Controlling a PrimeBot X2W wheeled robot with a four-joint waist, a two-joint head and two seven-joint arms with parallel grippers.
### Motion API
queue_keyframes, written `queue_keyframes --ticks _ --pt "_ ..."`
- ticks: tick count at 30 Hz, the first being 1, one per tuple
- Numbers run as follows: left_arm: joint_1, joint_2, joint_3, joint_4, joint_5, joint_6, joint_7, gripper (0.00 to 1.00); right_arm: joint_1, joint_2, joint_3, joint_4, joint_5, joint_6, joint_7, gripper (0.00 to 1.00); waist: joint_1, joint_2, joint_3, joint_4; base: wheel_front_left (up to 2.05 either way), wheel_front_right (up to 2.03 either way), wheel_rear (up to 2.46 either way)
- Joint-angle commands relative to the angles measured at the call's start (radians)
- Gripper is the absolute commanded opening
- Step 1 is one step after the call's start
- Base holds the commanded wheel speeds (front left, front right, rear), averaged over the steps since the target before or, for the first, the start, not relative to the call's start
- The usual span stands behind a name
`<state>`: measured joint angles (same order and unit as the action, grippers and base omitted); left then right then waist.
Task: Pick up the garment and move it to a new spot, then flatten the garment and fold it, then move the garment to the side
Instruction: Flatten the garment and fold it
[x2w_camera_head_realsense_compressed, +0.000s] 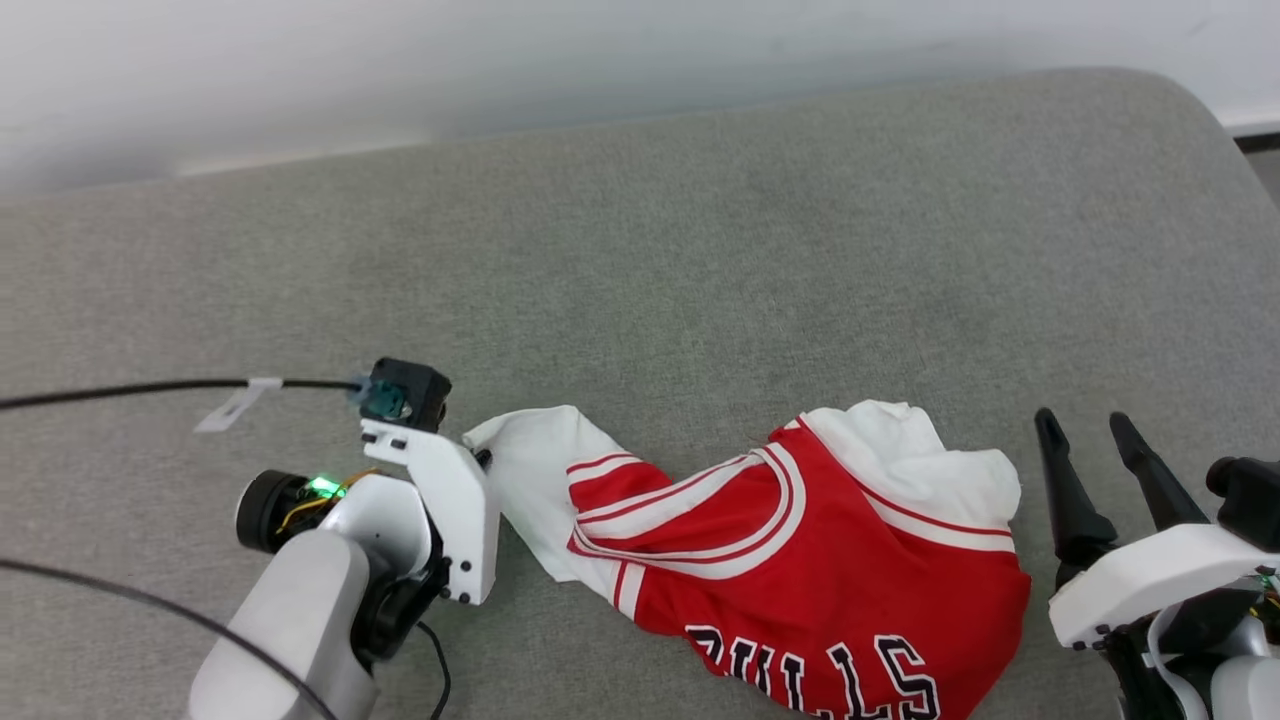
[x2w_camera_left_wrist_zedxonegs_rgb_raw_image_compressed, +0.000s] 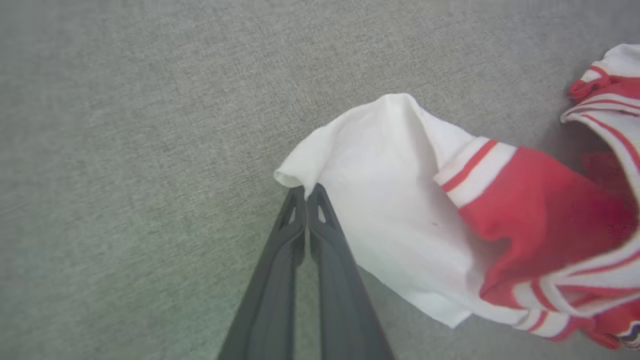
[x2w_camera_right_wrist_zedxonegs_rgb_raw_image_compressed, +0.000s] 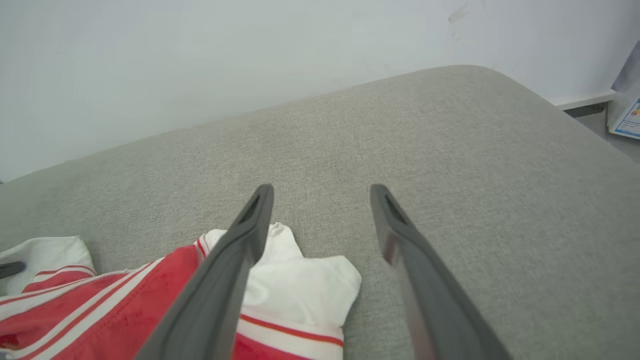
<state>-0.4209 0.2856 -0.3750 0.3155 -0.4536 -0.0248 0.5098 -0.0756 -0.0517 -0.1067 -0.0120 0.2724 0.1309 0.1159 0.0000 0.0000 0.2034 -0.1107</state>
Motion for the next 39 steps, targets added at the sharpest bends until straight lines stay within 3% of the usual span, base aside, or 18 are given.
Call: queue_keyframes --ticks 1,5,11,20,32,33,34,39 --pt "0.029 0.007 0.012 -0.019 -0.003 0.011 -0.024 0.0 0.011 0.002 -0.013 0.011 0.003 0.0 0.022 1.0 0.0 0.0 -0.029 0.02 0.0 0.0 0.0" --pt "0.085 0.021 0.028 -0.092 0.006 0.035 -0.077 0.0 -0.006 -0.015 -0.057 0.05 0.029 0.0 0.111 1.0 0.0 0.0 -0.055 0.045 0.0 0.0 0.0" --pt "0.134 0.026 0.037 -0.196 0.009 0.061 -0.111 0.0 -0.08 -0.112 -0.039 0.144 0.071 0.0 0.309 1.0 0.0 0.0 -0.059 0.093 0.0 0.0 0.0" --pt "0.096 0.002 0.015 -0.256 0.007 0.055 -0.122 0.0 -0.265 -0.226 0.105 0.307 0.148 0.0 0.585 1.0 0.0 0.0 0.0 0.163 0.0 0.0 0.0" --pt "0.04 -0.017 0.004 -0.231 -0.007 0.039 -0.139 0.0 -0.377 -0.271 0.3 0.489 0.224 0.0 0.732 1.0 0.0 0.0 0.068 0.199 0.0 0.0 0.0" --pt "0.04 -0.017 0.004 -0.228 -0.008 0.038 -0.142 0.0 -0.376 -0.268 0.311 0.5 0.238 0.0 0.743 0.22 0.0 0.0 0.068 0.199 0.0 0.0 0.0" --pt "0.039 -0.016 0.005 -0.224 -0.007 0.038 -0.143 0.0 -0.377 -0.267 0.317 0.512 0.248 0.0 0.757 0.0 0.0 0.0 0.068 0.199 0.0 0.0 0.0" --pt "0.049 -0.005 0.012 -0.208 -0.014 0.042 -0.152 0.0 -0.405 -0.28 0.338 0.508 0.277 0.0 0.739 0.0 0.0 0.0 0.047 0.19 0.0 0.0 0.0"
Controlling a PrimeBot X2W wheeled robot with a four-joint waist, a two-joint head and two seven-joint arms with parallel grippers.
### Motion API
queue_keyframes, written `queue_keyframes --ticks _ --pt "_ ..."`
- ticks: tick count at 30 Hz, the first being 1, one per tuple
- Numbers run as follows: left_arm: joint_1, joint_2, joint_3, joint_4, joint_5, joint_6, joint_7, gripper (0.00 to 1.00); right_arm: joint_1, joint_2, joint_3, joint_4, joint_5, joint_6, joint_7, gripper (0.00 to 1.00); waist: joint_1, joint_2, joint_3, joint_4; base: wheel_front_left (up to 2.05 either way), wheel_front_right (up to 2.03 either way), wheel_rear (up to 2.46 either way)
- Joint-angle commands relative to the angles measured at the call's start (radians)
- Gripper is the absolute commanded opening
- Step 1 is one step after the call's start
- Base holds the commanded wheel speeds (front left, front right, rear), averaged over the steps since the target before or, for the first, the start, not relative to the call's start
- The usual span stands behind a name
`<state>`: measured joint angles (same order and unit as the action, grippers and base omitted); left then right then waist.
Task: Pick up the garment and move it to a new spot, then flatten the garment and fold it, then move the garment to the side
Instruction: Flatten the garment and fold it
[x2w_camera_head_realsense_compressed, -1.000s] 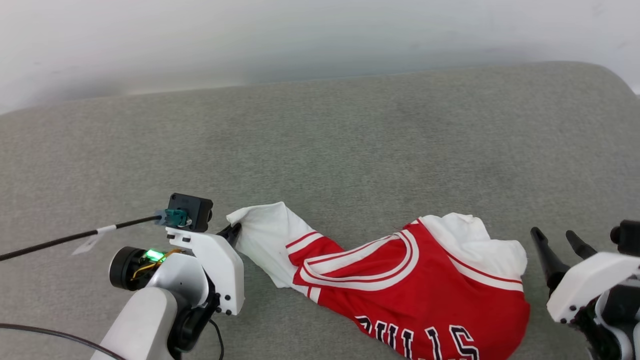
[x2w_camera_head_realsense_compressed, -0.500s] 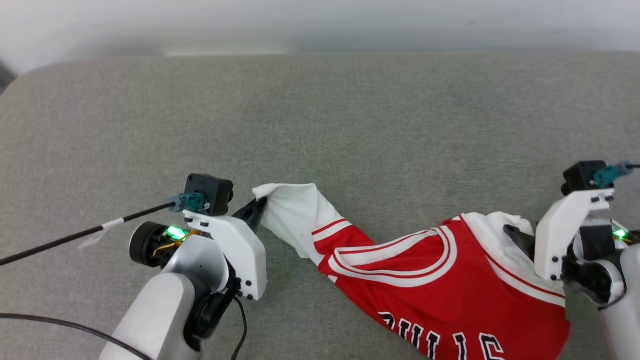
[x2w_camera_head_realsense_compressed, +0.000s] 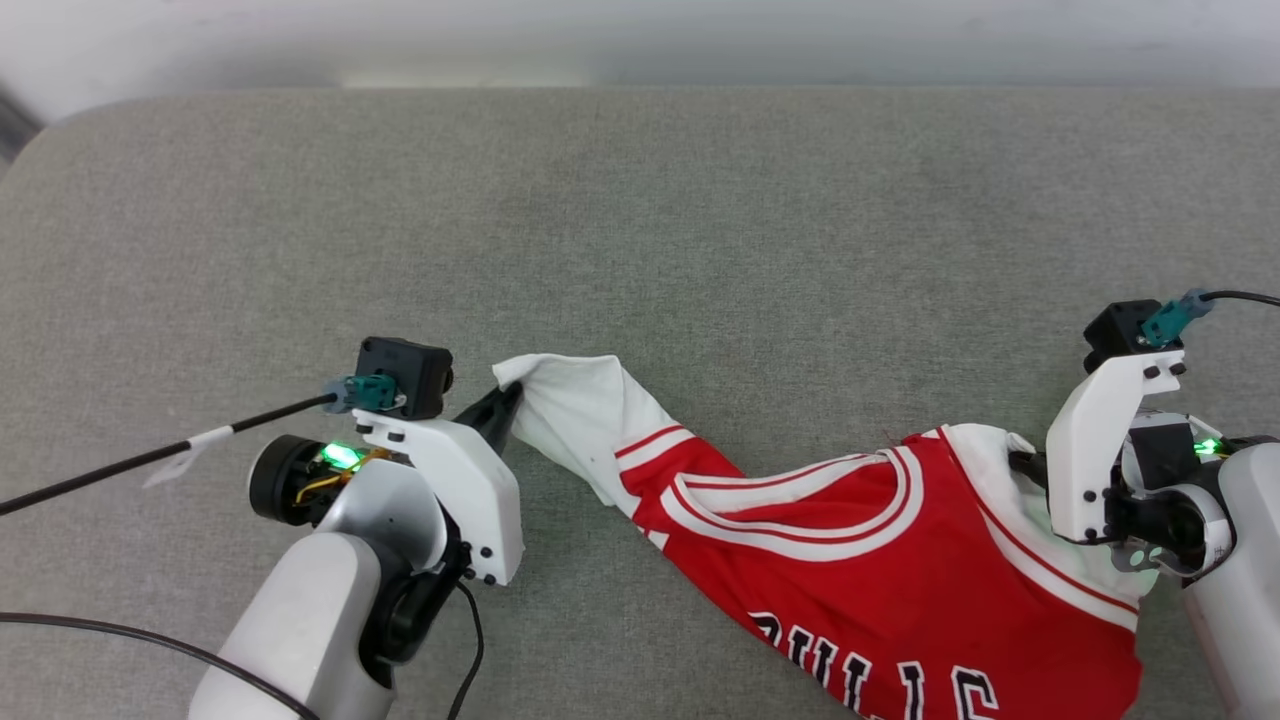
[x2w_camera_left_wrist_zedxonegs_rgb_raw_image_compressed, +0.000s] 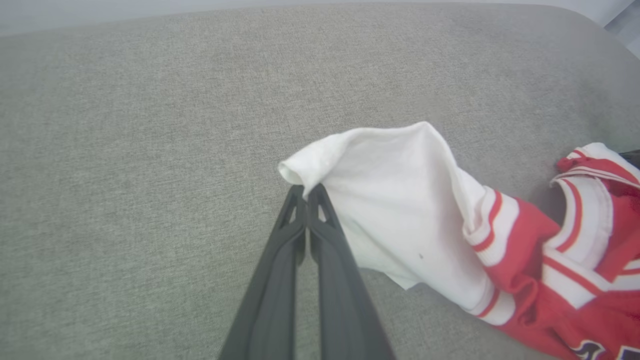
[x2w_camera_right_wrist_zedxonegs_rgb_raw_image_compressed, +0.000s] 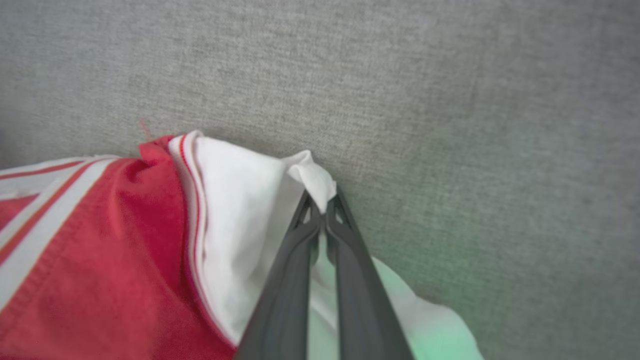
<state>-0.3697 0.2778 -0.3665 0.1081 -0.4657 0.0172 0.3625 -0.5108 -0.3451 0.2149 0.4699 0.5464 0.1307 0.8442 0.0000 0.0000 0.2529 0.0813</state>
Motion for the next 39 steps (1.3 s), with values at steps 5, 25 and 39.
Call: queue_keyframes --ticks 5,25,39 --pt "-0.014 0.017 0.028 0.009 -0.004 0.011 -0.029 0.0 -0.027 -0.019 0.022 -0.016 0.011 0.0 -0.063 0.0 0.0 0.0 -0.041 -0.02 0.0 0.0 0.0" --pt "-0.48 0.067 0.155 0.34 -0.023 -0.033 -0.174 0.0 -0.452 -0.031 0.019 0.102 -0.046 0.0 -0.453 0.0 0.0 0.0 -0.12 -0.097 0.0 0.0 0.0" --pt "-1.049 0.138 0.184 0.565 0.047 -0.065 -0.368 0.0 -1.009 -0.024 0.03 0.212 -0.102 0.0 -0.693 0.0 0.0 0.0 0.161 -0.111 0.0 0.0 0.0"
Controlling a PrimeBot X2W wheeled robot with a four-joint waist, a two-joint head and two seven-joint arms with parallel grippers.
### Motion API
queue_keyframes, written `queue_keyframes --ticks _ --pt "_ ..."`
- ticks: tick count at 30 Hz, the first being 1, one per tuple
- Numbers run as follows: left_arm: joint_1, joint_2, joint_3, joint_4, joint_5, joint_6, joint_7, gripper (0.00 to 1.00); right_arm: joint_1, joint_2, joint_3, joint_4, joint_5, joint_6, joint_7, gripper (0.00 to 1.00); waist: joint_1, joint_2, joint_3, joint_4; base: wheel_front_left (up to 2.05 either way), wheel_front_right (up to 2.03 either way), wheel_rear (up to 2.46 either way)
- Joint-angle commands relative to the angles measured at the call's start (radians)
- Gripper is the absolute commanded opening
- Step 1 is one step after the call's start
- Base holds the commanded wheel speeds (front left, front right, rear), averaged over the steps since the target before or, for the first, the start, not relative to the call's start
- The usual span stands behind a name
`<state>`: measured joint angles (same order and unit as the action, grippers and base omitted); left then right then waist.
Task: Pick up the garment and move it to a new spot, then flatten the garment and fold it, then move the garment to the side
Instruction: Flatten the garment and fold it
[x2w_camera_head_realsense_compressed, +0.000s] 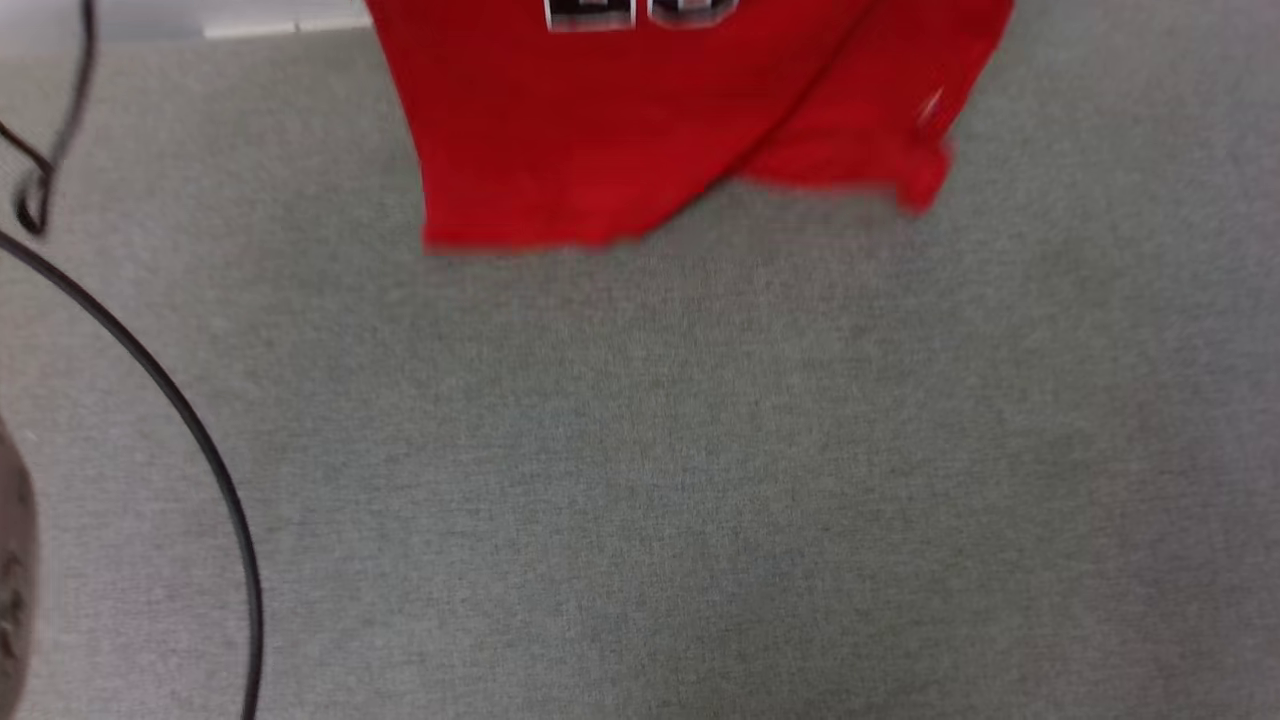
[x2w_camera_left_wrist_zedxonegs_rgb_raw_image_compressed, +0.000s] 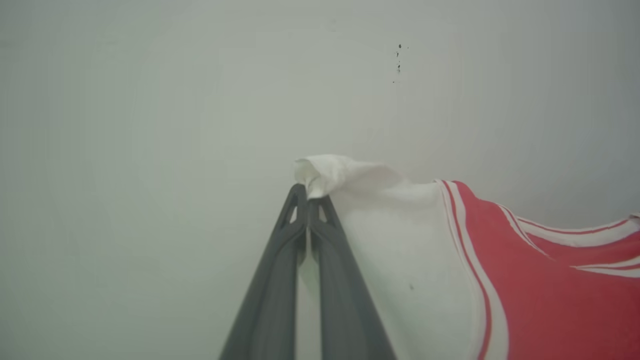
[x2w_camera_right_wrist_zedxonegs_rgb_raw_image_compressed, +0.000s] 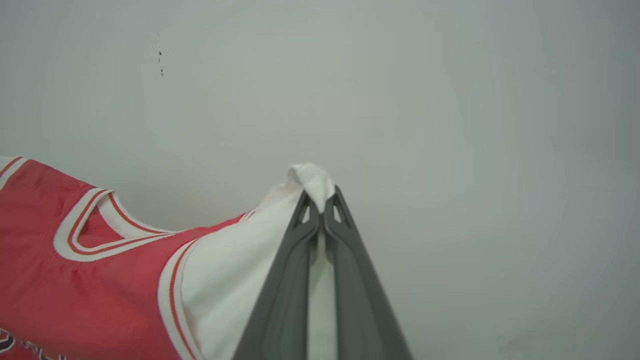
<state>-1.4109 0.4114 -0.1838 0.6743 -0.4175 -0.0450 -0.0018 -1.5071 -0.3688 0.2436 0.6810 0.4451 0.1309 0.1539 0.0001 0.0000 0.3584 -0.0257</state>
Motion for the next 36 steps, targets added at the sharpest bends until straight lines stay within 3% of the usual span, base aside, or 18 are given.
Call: queue_keyframes --ticks 1,9,17,30,36 --pt "-0.04 0.01 0.0 0.009 0.006 -0.006 -0.019 0.0 -0.04 -0.001 0.003 0.008 -0.005 0.0 -0.02 0.0 -0.0001 0.0 0.07 -0.005 0.0 0.0 0.0" --pt "-0.225 0.021 -0.014 0.067 0.022 -0.032 -0.075 0.0 -0.234 -0.003 0.047 0.053 -0.003 0.0 -0.073 0.0 -0.0001 0.0 0.174 -0.002 0.0 0.0 0.0" --pt "-0.195 0.0 -0.018 0.172 -0.022 -0.058 -0.108 0.0 -0.212 0.013 0.138 0.116 0.046 0.0 -0.091 0.0 -0.0001 0.0 0.226 0.011 0.0 0.0 0.0" --pt "0.112 -0.022 -0.044 0.263 -0.116 -0.084 -0.196 0.0 0.129 0.009 0.272 0.143 0.195 0.0 -0.158 0.0 -0.0001 0.0 0.128 0.021 0.0 0.0 0.0" --pt "0.4 -0.021 -0.031 0.206 -0.184 -0.086 -0.24 0.0 0.398 -0.02 0.316 0.089 0.275 0.0 -0.182 0.0 -0.0001 0.0 0.011 0.024 0.0 0.0 0.0"
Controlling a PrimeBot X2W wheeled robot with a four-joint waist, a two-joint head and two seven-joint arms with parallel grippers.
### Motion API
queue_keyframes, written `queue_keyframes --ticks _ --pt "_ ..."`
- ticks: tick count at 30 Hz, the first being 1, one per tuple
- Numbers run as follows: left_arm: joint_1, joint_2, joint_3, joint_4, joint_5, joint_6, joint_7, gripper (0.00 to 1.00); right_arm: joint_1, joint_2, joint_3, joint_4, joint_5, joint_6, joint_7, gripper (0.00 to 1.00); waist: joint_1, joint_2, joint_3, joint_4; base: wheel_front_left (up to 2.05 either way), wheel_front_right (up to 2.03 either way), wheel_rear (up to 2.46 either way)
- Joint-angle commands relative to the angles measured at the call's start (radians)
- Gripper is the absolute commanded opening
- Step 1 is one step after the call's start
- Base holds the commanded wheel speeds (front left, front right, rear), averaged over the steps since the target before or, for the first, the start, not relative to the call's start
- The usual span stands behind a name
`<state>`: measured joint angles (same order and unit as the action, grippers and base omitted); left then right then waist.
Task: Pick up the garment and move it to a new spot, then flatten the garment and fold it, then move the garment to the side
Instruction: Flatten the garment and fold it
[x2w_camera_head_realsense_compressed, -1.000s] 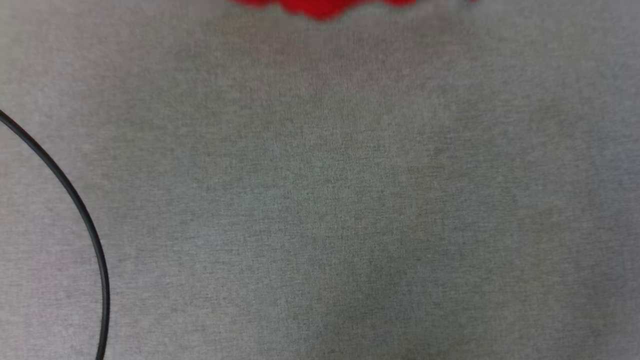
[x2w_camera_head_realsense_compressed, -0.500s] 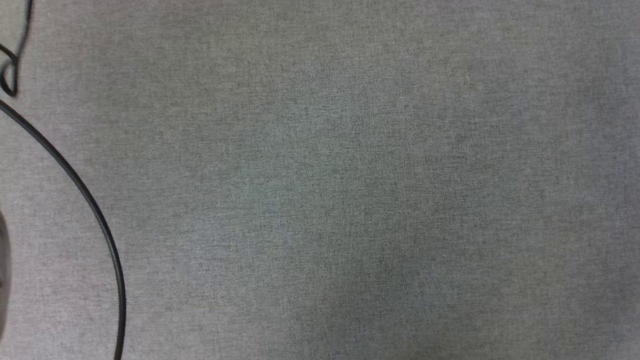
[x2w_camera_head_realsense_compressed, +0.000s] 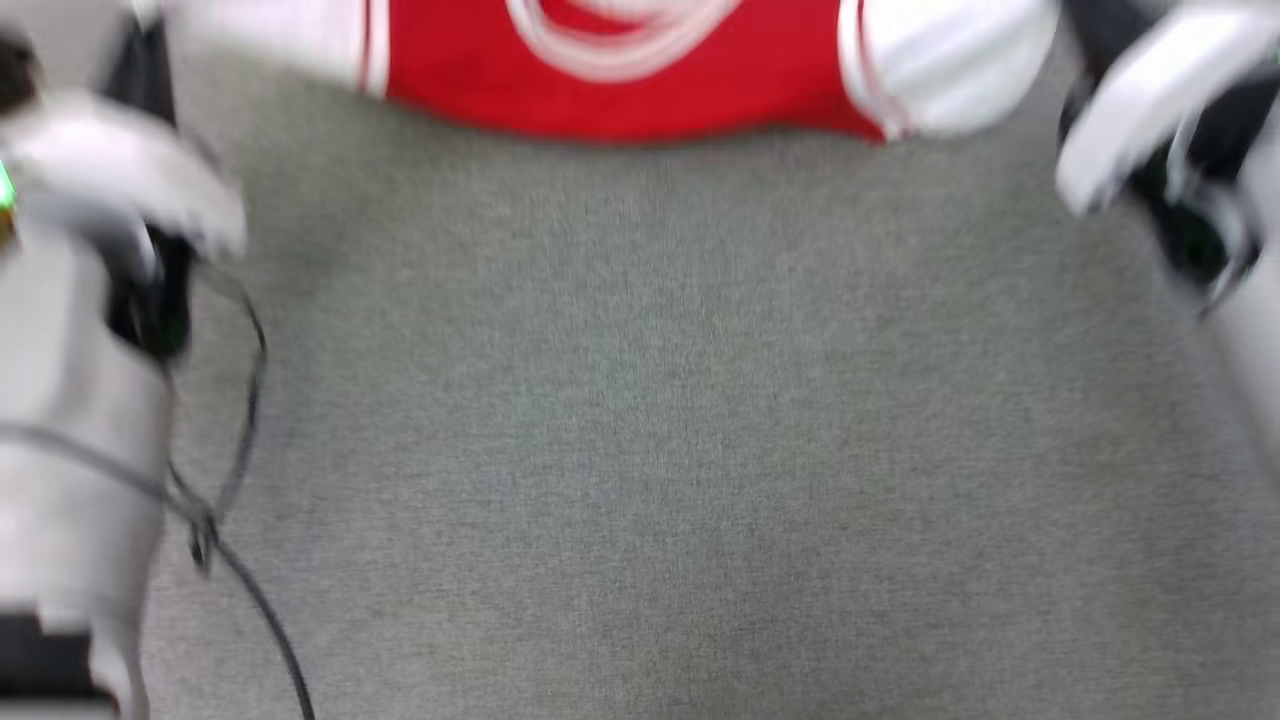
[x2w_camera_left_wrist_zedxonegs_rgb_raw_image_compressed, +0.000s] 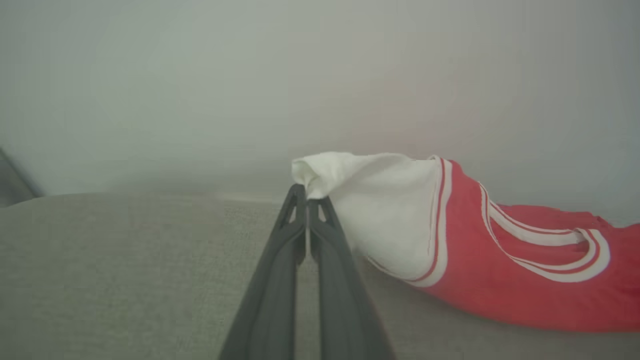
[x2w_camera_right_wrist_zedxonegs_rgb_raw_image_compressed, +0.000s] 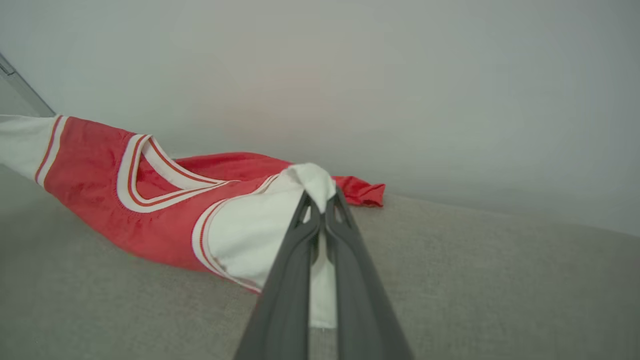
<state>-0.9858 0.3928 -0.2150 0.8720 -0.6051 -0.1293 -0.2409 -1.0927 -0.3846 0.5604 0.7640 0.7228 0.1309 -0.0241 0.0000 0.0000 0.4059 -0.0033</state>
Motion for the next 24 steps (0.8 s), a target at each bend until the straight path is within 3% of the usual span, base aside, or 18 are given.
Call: queue_keyframes --ticks 1,8,18,24 --pt "0.026 0.003 0.006 -0.009 -0.006 -0.002 -0.006 0.0 0.027 -0.009 0.002 -0.011 0.008 0.0 -0.007 0.0 0.0 0.0 -0.054 0.001 0.0 0.0 0.0" --pt "0.409 0.003 0.048 -0.173 -0.057 0.033 -0.018 0.0 0.345 -0.035 -0.014 -0.114 0.044 0.0 -0.001 0.0 0.0 0.0 -0.182 -0.004 0.0 0.0 0.0" --pt "0.871 0.003 0.061 -0.552 -0.086 0.195 0.073 0.0 0.796 -0.04 -0.184 -0.302 0.011 0.0 0.075 0.0 0.0 0.0 -0.306 0.023 0.0 0.0 0.0" --pt "1.091 0.015 0.066 -0.753 -0.094 0.296 0.148 0.0 1.055 0.029 -0.347 -0.452 -0.058 0.0 0.164 0.0 0.0 0.0 -0.35 0.021 0.0 0.0 0.0"
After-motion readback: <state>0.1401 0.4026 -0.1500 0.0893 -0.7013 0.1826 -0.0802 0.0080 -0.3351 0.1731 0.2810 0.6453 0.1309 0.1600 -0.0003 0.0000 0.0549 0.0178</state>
